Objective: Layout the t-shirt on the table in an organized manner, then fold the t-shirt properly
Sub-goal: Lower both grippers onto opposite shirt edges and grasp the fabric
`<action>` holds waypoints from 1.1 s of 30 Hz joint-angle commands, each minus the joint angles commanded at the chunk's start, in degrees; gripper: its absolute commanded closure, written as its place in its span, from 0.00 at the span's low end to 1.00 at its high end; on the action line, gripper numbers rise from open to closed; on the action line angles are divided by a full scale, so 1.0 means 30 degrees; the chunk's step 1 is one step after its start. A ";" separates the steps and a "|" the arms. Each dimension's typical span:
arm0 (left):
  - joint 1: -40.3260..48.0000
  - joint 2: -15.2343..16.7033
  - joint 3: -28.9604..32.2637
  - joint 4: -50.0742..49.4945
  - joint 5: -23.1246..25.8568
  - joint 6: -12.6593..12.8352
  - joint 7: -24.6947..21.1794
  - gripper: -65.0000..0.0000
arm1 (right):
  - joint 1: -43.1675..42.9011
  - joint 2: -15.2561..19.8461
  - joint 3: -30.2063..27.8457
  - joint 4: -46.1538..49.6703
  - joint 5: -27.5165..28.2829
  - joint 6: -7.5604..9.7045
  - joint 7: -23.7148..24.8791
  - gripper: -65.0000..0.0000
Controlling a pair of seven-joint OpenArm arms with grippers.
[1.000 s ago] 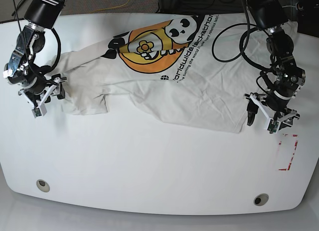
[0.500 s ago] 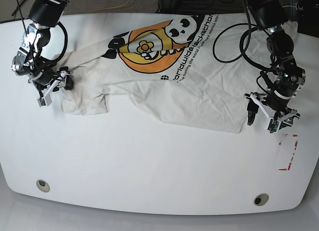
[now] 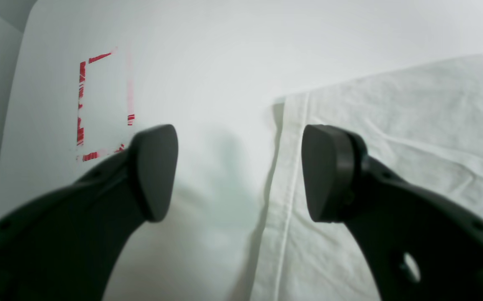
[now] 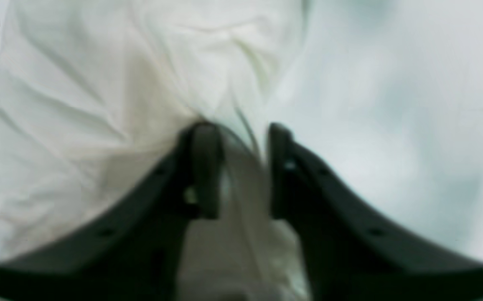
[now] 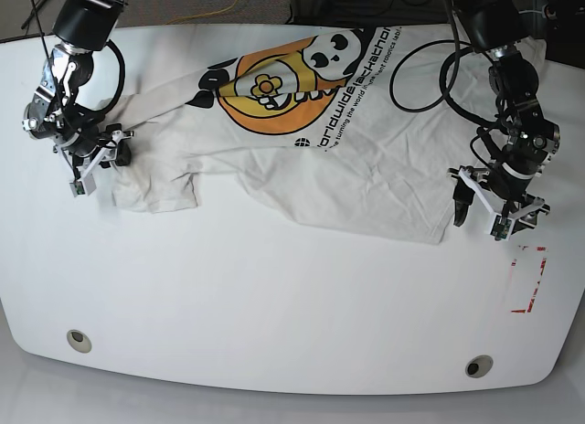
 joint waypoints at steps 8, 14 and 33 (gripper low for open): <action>-0.0059 -0.0088 0.0117 -0.1289 0.0029 -0.0029 0.0059 0.32 | -0.0059 0.0000 0.0000 0.0000 0.0000 0.0000 0.0000 1.00; -0.0205 0.0000 0.0176 -0.2549 -0.0059 -0.0029 0.0059 0.20 | -0.0234 0.0000 -0.0029 0.0059 0.0000 0.0000 0.0000 1.00; -0.3223 0.0557 0.0615 -0.7385 -0.0088 -0.0117 -0.0029 0.20 | -0.0264 0.0000 -0.0029 0.0059 0.0029 0.0000 0.0000 1.00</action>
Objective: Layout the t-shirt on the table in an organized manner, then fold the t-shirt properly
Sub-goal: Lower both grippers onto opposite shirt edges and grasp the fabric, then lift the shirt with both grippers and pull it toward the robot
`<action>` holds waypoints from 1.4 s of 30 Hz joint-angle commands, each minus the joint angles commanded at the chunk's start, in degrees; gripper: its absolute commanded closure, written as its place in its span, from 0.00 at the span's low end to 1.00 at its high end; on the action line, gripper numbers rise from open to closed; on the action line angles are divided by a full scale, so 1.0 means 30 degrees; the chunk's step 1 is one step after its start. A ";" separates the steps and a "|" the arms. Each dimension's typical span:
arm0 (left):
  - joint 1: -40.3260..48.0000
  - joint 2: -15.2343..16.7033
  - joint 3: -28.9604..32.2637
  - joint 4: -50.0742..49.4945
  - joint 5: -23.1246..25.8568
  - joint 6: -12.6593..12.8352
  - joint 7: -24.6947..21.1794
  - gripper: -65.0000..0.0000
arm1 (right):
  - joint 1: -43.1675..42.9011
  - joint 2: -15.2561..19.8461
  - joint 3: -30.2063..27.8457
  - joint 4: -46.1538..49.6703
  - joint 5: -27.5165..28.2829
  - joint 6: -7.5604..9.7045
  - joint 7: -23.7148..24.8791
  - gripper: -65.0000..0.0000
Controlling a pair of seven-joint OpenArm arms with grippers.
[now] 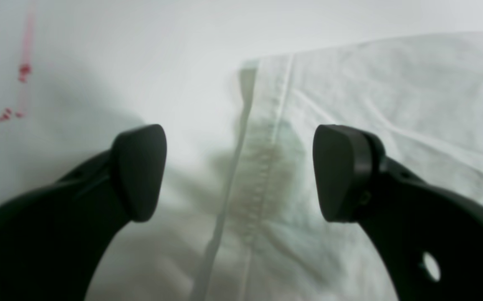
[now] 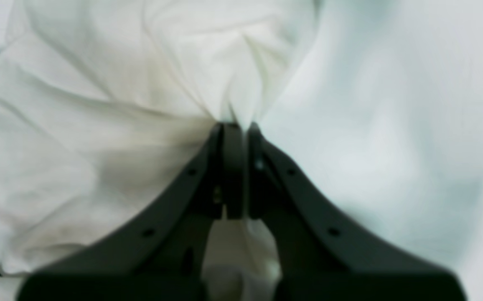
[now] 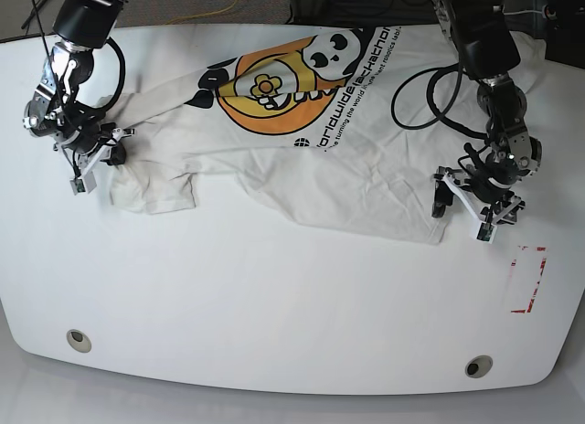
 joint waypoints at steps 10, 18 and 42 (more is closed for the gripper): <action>-0.1231 0.0293 0.1319 -0.1993 -0.0029 0.0000 -0.0029 0.20 | 0.0000 0.0000 0.0000 0.0000 0.0000 0.0000 0.0000 1.00; -0.1817 0.0322 0.2520 -0.3663 -0.0029 0.0117 -0.0527 0.20 | 0.0029 0.0000 0.0000 0.0000 0.0000 0.0000 0.0000 1.00; -0.1817 0.0322 0.2549 -0.4982 0.0000 0.0117 -0.1641 0.88 | 0.0117 -0.0029 0.0000 0.0029 0.0000 0.0000 0.0000 1.00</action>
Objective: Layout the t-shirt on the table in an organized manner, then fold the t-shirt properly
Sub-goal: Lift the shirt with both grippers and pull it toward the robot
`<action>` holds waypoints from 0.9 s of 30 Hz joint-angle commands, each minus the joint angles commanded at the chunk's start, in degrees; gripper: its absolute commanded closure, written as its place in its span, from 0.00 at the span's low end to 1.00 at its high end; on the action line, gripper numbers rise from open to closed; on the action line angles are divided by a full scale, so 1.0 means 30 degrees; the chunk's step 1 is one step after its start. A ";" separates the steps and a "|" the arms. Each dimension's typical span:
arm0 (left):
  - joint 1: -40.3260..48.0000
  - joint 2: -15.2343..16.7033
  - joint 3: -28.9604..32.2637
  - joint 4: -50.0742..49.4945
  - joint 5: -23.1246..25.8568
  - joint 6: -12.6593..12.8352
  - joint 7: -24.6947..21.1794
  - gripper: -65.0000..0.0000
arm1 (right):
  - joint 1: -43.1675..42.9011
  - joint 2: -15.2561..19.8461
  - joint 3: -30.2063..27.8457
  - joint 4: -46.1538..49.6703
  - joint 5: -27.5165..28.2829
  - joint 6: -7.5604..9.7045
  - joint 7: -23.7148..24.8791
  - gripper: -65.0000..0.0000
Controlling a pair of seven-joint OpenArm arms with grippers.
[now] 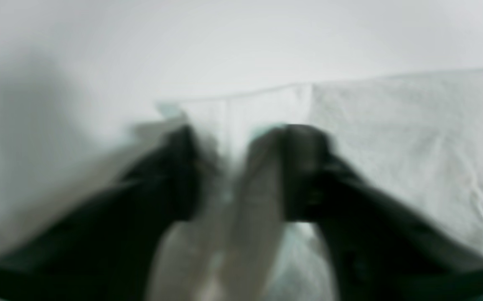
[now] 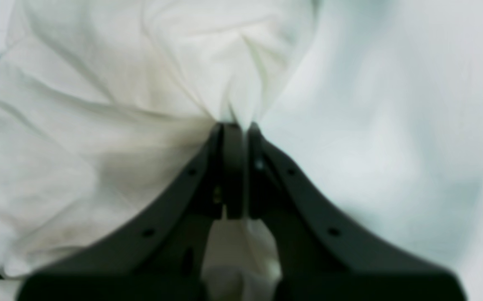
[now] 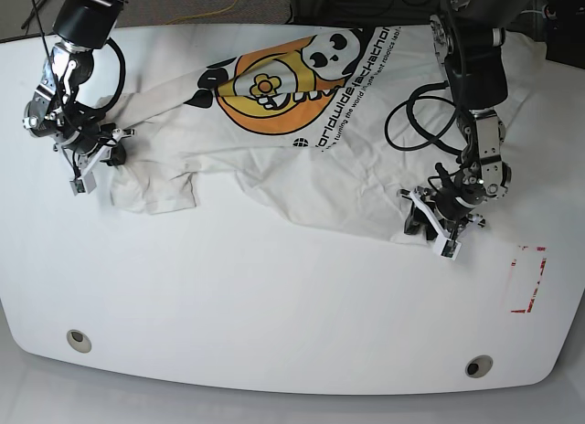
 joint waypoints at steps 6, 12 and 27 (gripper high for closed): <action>0.0000 0.0000 -0.0088 0.0147 -0.0029 0.0000 0.0000 1.00 | -0.0059 0.0000 0.0000 0.0381 0.0000 0.0000 0.0000 1.00; 0.0352 -0.0029 -0.0879 0.2520 -0.0059 -0.0059 0.0000 1.00 | -0.0498 0.0000 0.0000 0.2930 0.0000 0.0000 -0.0381 1.00; 0.0908 -0.0352 -0.1788 1.0667 0.0000 -0.0059 0.0850 1.00 | -0.0234 -0.0029 0.0821 0.9582 -0.0029 0.0000 -0.2344 1.00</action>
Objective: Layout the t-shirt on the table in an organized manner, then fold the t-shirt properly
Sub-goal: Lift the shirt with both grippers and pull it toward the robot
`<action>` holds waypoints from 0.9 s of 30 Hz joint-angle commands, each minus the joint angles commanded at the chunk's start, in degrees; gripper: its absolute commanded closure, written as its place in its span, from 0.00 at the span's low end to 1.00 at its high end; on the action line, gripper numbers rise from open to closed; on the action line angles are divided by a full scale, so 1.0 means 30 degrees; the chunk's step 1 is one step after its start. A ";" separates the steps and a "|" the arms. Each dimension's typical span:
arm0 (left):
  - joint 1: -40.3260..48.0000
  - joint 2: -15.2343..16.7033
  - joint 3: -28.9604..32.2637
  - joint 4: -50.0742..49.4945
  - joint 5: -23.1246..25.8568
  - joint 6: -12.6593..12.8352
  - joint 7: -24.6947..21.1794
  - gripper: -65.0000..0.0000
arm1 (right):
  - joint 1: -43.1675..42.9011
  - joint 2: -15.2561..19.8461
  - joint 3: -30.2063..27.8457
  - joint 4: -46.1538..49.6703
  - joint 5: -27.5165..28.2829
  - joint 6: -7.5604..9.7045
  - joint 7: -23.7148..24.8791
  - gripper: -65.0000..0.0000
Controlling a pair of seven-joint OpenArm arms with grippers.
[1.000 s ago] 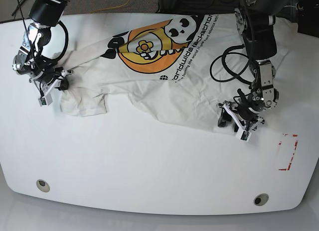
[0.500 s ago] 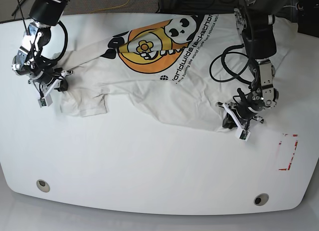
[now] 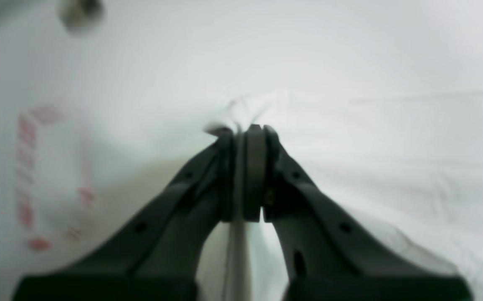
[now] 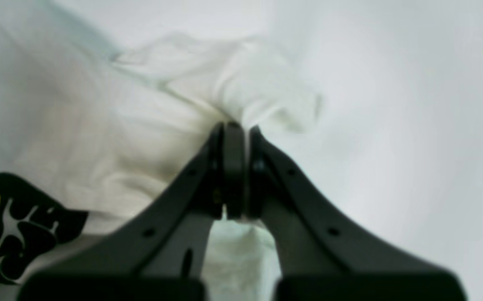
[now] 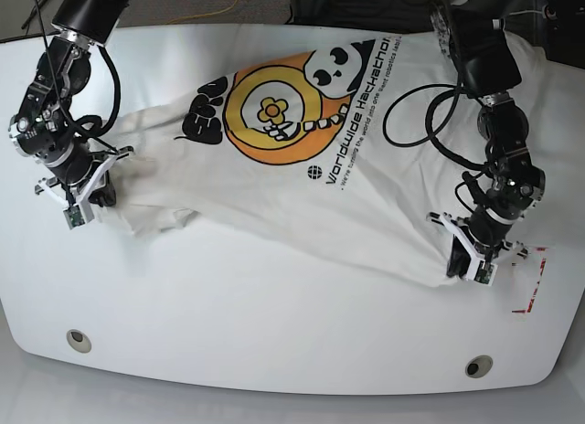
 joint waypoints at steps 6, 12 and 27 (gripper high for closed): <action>-0.0176 -0.0352 0.0000 0.3077 -0.0029 0.0000 0.1026 1.00 | 0.0381 0.0059 0.0498 0.1084 0.0000 0.0000 -0.0059 1.00; -0.0205 -0.0352 0.0000 0.5509 -0.0029 0.0029 0.1026 1.00 | 0.0996 0.0117 0.1026 0.1788 0.0000 0.0000 -0.0059 1.00; -0.1319 -0.1377 0.0000 0.6593 0.0029 0.0088 0.0996 1.00 | 0.3692 0.1758 0.1289 0.1934 0.0000 0.0000 -0.0381 1.00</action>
